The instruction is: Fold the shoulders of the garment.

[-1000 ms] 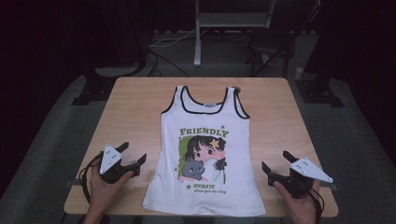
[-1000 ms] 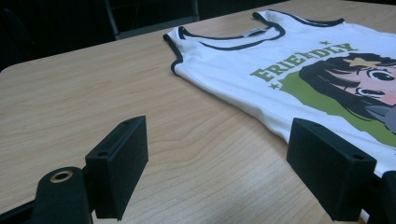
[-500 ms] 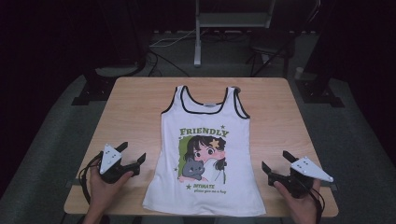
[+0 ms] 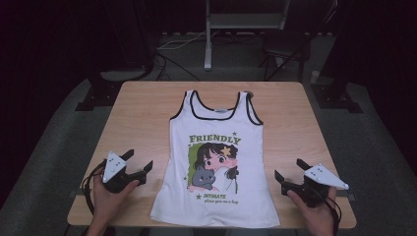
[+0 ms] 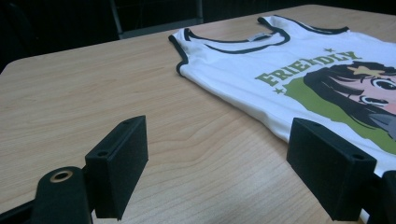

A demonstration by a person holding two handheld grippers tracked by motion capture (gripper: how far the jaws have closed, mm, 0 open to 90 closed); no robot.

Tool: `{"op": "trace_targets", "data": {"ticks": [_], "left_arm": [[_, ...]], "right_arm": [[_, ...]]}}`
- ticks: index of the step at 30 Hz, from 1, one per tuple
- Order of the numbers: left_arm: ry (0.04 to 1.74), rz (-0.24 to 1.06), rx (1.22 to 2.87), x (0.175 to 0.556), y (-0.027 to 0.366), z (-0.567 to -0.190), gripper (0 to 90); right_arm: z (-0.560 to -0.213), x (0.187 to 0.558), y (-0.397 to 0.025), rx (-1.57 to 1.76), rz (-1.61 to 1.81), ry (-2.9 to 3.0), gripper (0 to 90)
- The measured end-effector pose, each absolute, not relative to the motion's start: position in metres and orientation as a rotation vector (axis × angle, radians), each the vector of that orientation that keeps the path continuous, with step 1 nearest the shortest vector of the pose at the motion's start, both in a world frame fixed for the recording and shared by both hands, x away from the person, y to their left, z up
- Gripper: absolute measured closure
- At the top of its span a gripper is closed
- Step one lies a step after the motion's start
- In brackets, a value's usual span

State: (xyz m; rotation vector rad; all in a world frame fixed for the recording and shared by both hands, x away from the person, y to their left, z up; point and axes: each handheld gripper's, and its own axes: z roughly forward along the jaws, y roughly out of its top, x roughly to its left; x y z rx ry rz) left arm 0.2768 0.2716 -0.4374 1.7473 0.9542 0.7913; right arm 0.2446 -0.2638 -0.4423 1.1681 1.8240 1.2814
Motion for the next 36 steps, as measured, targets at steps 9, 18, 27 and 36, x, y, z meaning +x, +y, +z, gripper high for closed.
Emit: {"op": "trace_targets", "data": {"ticks": [9,18,27,36], "left_arm": [[0.954,0.791,1.737,0.276,0.272,-0.438,20.2],[0.954,0.784,1.723,0.268,0.274,-0.438,20.2],[0.930,0.805,1.740,0.263,0.272,-0.438,20.1],[0.931,0.803,1.729,0.263,0.273,-0.438,20.2]], "right_arm": [[-0.414,0.269,-0.254,1.140,1.285,1.835,12.6],[-0.376,0.302,-0.244,1.103,1.281,1.850,12.6],[-0.353,0.334,-0.229,1.096,1.274,1.880,12.6],[-0.338,0.366,-0.208,1.099,1.268,1.909,12.6]]}}
